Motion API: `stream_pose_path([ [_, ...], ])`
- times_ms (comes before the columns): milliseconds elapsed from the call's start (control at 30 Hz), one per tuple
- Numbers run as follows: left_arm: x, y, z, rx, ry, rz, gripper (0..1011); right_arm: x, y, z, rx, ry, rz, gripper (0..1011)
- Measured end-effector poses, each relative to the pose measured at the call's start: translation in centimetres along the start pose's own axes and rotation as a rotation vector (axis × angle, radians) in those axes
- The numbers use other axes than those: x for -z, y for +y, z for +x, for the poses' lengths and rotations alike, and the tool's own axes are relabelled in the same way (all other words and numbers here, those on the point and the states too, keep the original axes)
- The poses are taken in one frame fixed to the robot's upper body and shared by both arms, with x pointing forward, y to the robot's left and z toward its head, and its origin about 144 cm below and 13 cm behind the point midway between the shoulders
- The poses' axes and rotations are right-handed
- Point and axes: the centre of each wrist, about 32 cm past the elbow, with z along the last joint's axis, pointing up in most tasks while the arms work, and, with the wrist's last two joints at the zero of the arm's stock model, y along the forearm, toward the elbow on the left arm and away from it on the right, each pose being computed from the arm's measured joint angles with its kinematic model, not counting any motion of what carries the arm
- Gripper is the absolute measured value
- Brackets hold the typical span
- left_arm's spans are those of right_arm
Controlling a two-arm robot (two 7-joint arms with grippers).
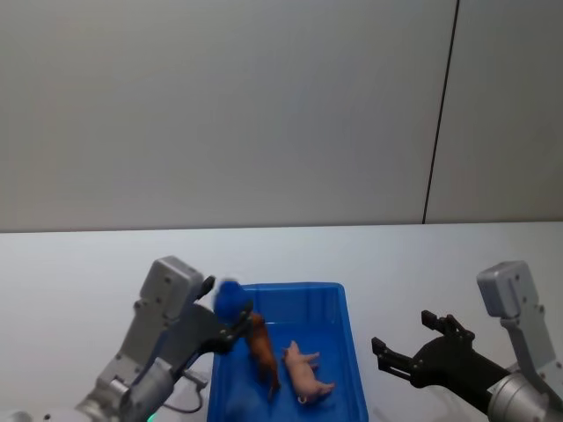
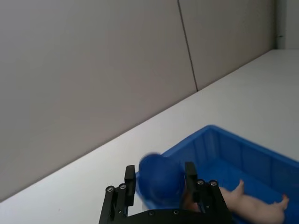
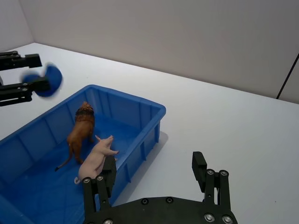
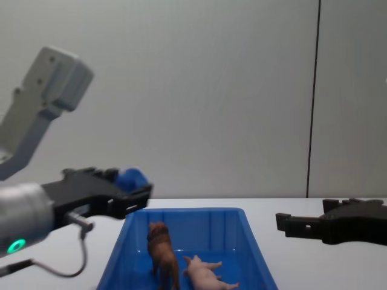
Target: Pick up the two dolls from the table and place them into the box.
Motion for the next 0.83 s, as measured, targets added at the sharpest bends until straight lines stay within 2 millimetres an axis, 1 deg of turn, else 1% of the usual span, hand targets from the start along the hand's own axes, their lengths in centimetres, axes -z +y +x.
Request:
stream_pose_path([
  [33, 0.0, 0.0, 0.0, 0.000, 0.000, 0.000, 636, 0.0, 0.0, 0.0, 0.000, 0.000, 0.000, 1001],
  [67, -0.2, -0.4, -0.2, 0.015, 0.000, -0.013, 681, 0.0, 0.0, 0.0, 0.000, 0.000, 0.000, 1001],
  [100, -0.2, -0.6, -0.3, 0.024, -0.002, -0.020, 681, 0.0, 0.0, 0.0, 0.000, 0.000, 0.000, 1001],
  [133, -0.4, -1.0, -0.6, 0.039, -0.001, -0.035, 753, 0.0, 0.0, 0.0, 0.000, 0.000, 0.000, 1001],
  [233, -0.6, -1.7, -1.1, 0.066, 0.001, -0.055, 852, 0.0, 0.0, 0.0, 0.000, 0.000, 0.000, 1001],
  [333, -0.8, -2.2, -1.4, 0.086, 0.002, -0.073, 931, 0.0, 0.0, 0.0, 0.000, 0.000, 0.000, 1001],
  [367, -0.8, -2.2, -1.4, 0.086, 0.002, -0.073, 931, 0.0, 0.0, 0.0, 0.000, 0.000, 0.000, 1001],
  [433, -1.0, -2.5, -1.7, 0.101, 0.003, -0.094, 1003, 0.0, 0.0, 0.0, 0.000, 0.000, 0.000, 1001],
  [833, -1.5, -2.8, -2.1, 0.122, 0.000, -0.146, 1003, 0.0, 0.0, 0.0, 0.000, 0.000, 0.000, 1001],
])
